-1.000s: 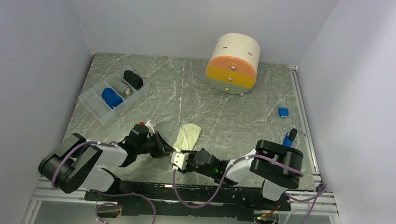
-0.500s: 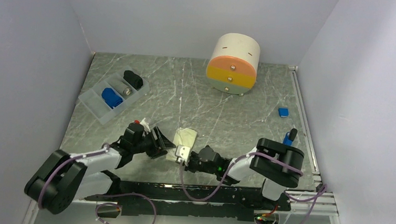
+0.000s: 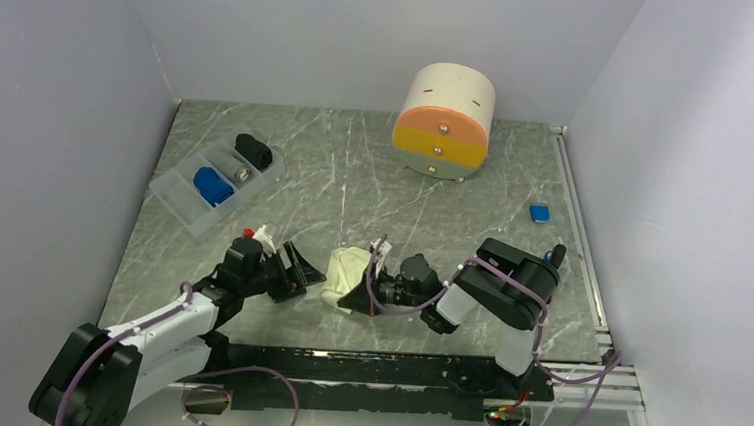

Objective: Roll the underwear
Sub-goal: Roll the underwear to the center of the board.

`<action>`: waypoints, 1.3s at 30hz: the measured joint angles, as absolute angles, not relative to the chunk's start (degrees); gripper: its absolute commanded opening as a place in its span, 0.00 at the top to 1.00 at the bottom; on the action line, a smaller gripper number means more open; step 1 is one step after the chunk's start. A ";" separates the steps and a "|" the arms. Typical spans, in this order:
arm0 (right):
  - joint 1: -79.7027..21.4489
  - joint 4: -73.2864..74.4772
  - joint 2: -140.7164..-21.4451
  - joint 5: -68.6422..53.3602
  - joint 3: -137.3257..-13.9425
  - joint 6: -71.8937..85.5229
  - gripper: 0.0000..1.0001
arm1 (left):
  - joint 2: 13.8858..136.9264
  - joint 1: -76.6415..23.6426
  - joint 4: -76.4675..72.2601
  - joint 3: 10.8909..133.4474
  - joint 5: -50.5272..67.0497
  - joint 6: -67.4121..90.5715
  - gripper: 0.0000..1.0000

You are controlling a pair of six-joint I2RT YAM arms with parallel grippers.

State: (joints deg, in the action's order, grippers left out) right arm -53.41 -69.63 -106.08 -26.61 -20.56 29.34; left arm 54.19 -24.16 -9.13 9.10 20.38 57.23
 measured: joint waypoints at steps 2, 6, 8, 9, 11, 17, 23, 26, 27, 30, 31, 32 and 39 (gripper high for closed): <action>-52.31 -66.00 -106.08 -27.38 -22.26 32.82 0.95 | 54.17 -24.16 -9.54 8.88 21.15 56.14 0.18; -49.76 -58.04 -106.94 -30.00 -27.42 36.64 0.95 | 54.06 -24.16 -11.64 7.88 22.46 54.65 0.17; -48.51 -55.64 -107.59 -31.57 -29.17 38.06 0.95 | 53.98 -24.16 -12.32 7.62 23.00 53.93 0.16; -48.25 -54.92 -107.68 -32.03 -29.52 38.52 0.95 | 53.69 -24.16 -12.60 7.44 23.27 53.45 0.15; -47.97 -54.00 -107.70 -32.42 -29.80 39.48 0.95 | 52.66 -24.16 -12.60 6.94 23.62 52.73 0.15; -46.19 -57.30 -109.97 -35.07 -29.39 44.49 0.94 | 50.35 -24.16 -12.38 6.50 25.30 49.12 0.28; -44.71 -60.20 -111.22 -36.16 -28.38 48.47 0.92 | 54.35 -24.18 -13.02 7.68 29.19 43.83 0.33; -43.86 -61.17 -111.92 -36.97 -28.27 50.09 0.91 | 57.89 -24.18 -13.13 9.06 30.06 41.43 0.31; -43.62 -61.52 -112.16 -37.19 -28.21 50.57 0.91 | 58.92 -24.18 -13.37 9.39 30.15 40.97 0.31; -43.13 -61.80 -112.51 -37.60 -28.21 51.29 0.90 | 61.47 -24.18 -15.51 9.87 30.22 40.47 0.30; -43.09 -61.73 -112.51 -37.60 -28.21 51.31 0.89 | 62.26 -24.18 -16.32 10.13 30.20 40.47 0.30; -43.07 -61.63 -112.51 -37.63 -28.21 51.31 0.89 | 63.29 -24.18 -17.41 10.41 30.17 40.42 0.30; -42.76 -60.31 -112.51 -38.44 -28.88 51.24 0.79 | 71.26 -24.18 -25.06 11.46 29.76 41.06 0.47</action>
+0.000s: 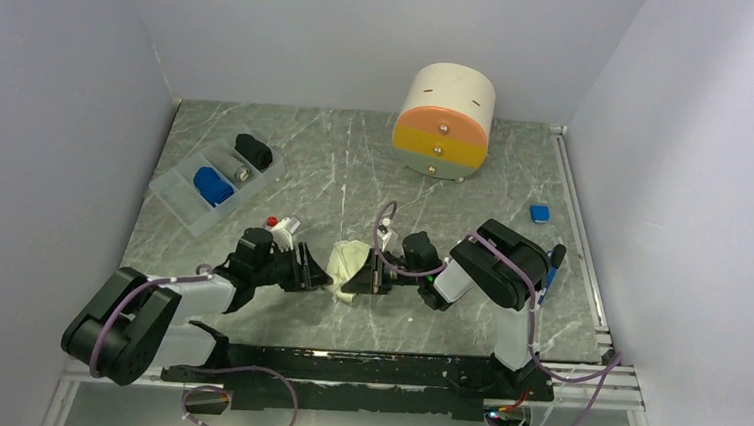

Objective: Roll the underwear
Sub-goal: Roll the underwear to the center of the board.

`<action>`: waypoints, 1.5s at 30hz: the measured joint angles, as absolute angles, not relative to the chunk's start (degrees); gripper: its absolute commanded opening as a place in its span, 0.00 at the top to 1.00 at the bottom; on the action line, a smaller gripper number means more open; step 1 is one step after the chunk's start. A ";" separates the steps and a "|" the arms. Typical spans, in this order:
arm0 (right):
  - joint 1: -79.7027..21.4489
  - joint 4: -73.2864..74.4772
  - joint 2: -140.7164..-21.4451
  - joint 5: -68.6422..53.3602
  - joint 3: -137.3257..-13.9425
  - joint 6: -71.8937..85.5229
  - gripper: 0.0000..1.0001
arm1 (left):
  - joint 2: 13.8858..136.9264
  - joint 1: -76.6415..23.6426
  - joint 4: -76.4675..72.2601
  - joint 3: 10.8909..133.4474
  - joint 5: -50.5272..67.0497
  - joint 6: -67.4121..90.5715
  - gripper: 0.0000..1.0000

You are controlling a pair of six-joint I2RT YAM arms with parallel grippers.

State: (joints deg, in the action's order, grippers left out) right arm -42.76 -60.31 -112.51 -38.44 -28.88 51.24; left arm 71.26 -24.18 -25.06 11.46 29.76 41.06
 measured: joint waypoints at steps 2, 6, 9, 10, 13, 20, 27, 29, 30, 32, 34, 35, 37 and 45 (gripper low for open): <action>-42.61 -60.29 -112.49 -38.65 -28.91 51.27 0.69 | 72.86 -24.38 -25.36 12.32 28.80 41.21 0.51; -42.39 -59.90 -111.28 -39.57 -28.91 50.78 0.53 | 73.38 -25.71 -23.00 14.06 24.08 41.45 0.53; -42.30 -55.02 -107.68 -39.24 -29.04 47.27 0.51 | 73.36 -26.35 -21.19 15.16 21.43 41.65 0.53; -42.28 -52.38 -106.24 -38.79 -29.21 45.58 0.51 | 73.36 -26.57 -20.40 15.62 20.60 41.63 0.53; -42.24 -43.75 -101.16 -36.05 -29.93 39.57 0.49 | 73.49 -27.14 -18.48 16.86 18.92 41.28 0.54; -43.48 -24.82 -87.72 -22.20 -31.09 20.49 0.46 | 75.92 -28.03 -17.10 19.44 17.67 40.82 0.57; -53.10 -28.29 -79.40 -14.20 -27.38 -1.37 0.42 | 78.72 -28.75 -15.27 22.46 17.15 40.23 0.61; -55.92 -29.10 -80.42 -13.32 -27.38 -6.20 0.42 | 78.89 -28.91 -13.98 23.20 16.80 40.05 0.61; -56.86 -29.28 -81.34 -12.62 -27.57 -8.43 0.42 | 78.89 -28.95 -13.67 23.35 16.73 40.05 0.61; -58.41 -29.71 -83.83 -10.83 -28.14 -12.25 0.42 | 78.89 -28.97 -13.41 23.44 16.60 40.03 0.62; -59.61 -30.55 -86.06 -9.45 -28.25 -15.25 0.42 | 78.98 -28.97 -13.21 23.55 16.58 39.88 0.63; -60.12 -30.87 -87.22 -8.97 -28.25 -16.84 0.42 | 79.05 -28.97 -13.04 23.68 16.58 39.81 0.64; -60.58 -31.07 -89.06 -8.56 -28.45 -19.18 0.42 | 79.37 -28.97 -12.84 23.97 16.60 39.68 0.64; -60.86 -32.01 -93.51 -5.85 -30.79 -24.62 0.63 | 80.49 -28.97 -12.60 24.86 16.67 39.64 0.66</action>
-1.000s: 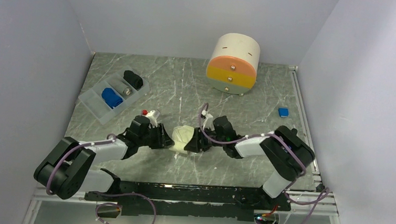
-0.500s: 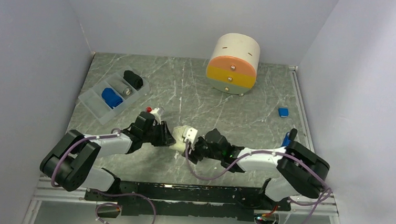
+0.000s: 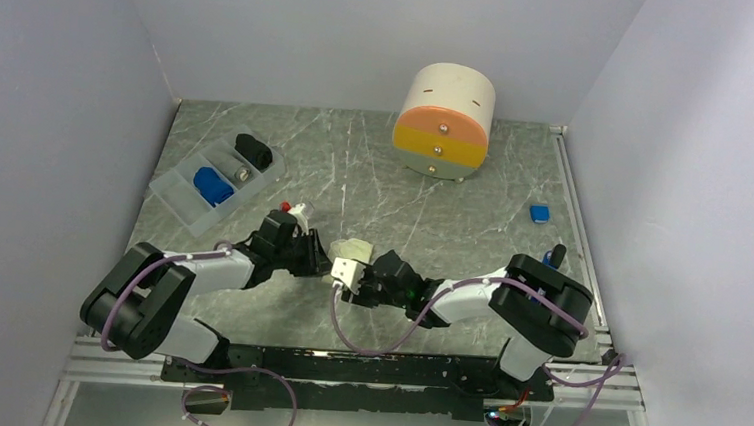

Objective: Roll the underwear
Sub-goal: Roll the underwear to the center of the board.

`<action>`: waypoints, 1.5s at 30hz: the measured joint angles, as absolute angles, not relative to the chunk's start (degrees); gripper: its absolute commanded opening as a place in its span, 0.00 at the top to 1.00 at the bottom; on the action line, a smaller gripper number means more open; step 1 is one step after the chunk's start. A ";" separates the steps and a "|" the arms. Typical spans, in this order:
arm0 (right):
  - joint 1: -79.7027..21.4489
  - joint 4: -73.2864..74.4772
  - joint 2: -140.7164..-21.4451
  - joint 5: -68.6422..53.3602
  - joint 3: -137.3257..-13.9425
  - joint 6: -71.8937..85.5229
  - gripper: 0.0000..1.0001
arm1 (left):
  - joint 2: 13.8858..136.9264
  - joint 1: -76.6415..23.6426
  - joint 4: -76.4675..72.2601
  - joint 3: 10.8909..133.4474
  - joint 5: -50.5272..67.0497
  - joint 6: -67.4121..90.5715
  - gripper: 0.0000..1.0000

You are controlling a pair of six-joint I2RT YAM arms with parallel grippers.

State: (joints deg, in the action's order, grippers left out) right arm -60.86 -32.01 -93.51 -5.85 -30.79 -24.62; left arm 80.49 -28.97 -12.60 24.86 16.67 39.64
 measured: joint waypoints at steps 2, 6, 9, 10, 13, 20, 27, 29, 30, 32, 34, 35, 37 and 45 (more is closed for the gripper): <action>-60.84 -32.75 -94.08 -4.93 -30.81 -24.88 0.74 | 80.49 -28.97 -12.21 25.08 16.62 39.62 0.62; -60.69 -34.04 -94.41 -4.49 -30.92 -23.64 0.92 | 80.36 -28.93 -11.46 25.61 16.67 39.88 0.50; -60.55 -34.70 -94.48 -5.43 -30.92 -21.06 0.94 | 80.09 -27.92 -11.46 25.65 18.20 40.23 0.37; -60.49 -35.09 -94.61 -6.13 -30.92 -19.40 0.95 | 79.61 -27.24 -11.25 25.76 18.57 40.21 0.36; -60.27 -36.56 -95.26 -8.45 -30.92 -14.24 0.95 | 77.65 -24.45 -9.19 25.61 19.20 40.05 0.29; -58.08 -44.56 -98.72 -15.05 -29.85 2.44 0.94 | 67.51 -19.79 1.58 23.29 17.93 39.62 0.23; -52.84 -50.59 -104.49 -23.20 -31.22 21.10 0.95 | 56.51 -19.79 3.53 16.58 21.12 39.94 0.25; -51.70 -50.02 -106.10 -24.99 -33.15 25.36 0.94 | 53.87 -19.79 3.01 14.17 22.65 39.90 0.25; -51.29 -50.26 -106.85 -25.85 -33.67 27.33 0.94 | 52.82 -19.79 2.70 13.41 23.27 39.90 0.25; -50.24 -51.66 -107.96 -27.46 -33.67 31.14 0.94 | 51.55 -19.79 2.26 12.97 24.25 39.75 0.25; -48.95 -54.54 -109.54 -29.47 -33.19 35.00 0.94 | 51.13 -19.79 0.89 12.97 24.93 39.62 0.25; -48.40 -56.21 -110.37 -30.37 -32.86 36.60 0.94 | 51.16 -19.79 -0.10 12.97 25.34 39.59 0.25; -47.24 -60.51 -112.29 -32.21 -31.99 40.36 0.94 | 51.64 -19.79 -1.61 12.97 25.76 39.57 0.25; -45.76 -65.89 -113.99 -33.56 -29.76 46.74 0.91 | 59.68 -19.79 -6.83 13.89 26.13 39.55 0.31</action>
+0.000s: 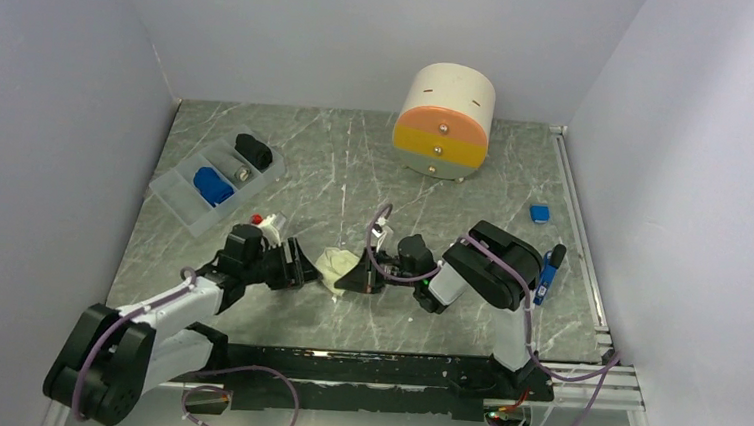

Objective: Roll the underwear
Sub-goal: Roll the underwear to the center of the board.

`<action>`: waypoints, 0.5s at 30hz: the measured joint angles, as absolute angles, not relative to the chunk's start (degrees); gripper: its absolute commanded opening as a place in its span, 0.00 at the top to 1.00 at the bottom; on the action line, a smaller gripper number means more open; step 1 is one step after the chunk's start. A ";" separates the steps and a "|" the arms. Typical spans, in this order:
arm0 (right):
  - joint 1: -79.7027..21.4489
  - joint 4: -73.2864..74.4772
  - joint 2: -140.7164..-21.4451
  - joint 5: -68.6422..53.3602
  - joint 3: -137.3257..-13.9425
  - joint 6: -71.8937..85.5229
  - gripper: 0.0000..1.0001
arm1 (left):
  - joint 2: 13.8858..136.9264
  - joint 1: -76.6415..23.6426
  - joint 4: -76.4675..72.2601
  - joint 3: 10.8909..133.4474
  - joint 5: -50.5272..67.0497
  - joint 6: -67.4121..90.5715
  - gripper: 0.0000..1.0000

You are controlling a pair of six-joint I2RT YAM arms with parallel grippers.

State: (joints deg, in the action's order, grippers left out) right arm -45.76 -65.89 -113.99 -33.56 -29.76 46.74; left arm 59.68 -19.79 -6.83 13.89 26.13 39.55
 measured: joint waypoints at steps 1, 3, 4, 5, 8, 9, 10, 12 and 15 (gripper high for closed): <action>-45.60 -66.02 -113.99 -33.56 -29.65 47.05 0.91 | 60.90 -19.81 -7.53 14.15 26.13 39.55 0.32; -45.36 -66.15 -113.99 -33.61 -29.43 47.68 0.90 | 62.98 -19.81 -9.28 14.50 26.15 39.62 0.34; -45.25 -66.19 -114.02 -33.63 -29.39 47.97 0.88 | 63.99 -19.81 -10.26 14.66 26.15 39.62 0.35; -45.15 -66.19 -114.02 -33.65 -29.34 48.16 0.87 | 65.23 -19.81 -11.31 14.83 26.13 39.70 0.36; -44.77 -66.50 -114.04 -33.85 -29.04 48.73 0.81 | 68.77 -19.81 -14.85 15.29 26.28 40.14 0.40; -44.60 -66.78 -114.04 -34.00 -28.82 48.95 0.77 | 69.82 -19.81 -15.94 15.49 26.33 40.29 0.41; -44.40 -67.02 -114.02 -34.13 -28.60 49.12 0.72 | 70.96 -19.84 -17.08 15.66 26.37 40.29 0.43; -44.05 -67.07 -113.93 -34.68 -28.47 49.12 0.65 | 73.43 -19.90 -19.31 16.16 26.98 40.25 0.47; -43.79 -65.30 -112.44 -35.24 -28.49 48.38 0.57 | 76.71 -19.97 -20.86 17.58 27.29 39.94 0.48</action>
State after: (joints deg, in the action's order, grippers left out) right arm -43.79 -65.30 -112.44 -35.24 -28.49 48.38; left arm 76.71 -19.97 -20.86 17.58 27.29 39.94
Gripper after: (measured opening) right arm 0.356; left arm 0.526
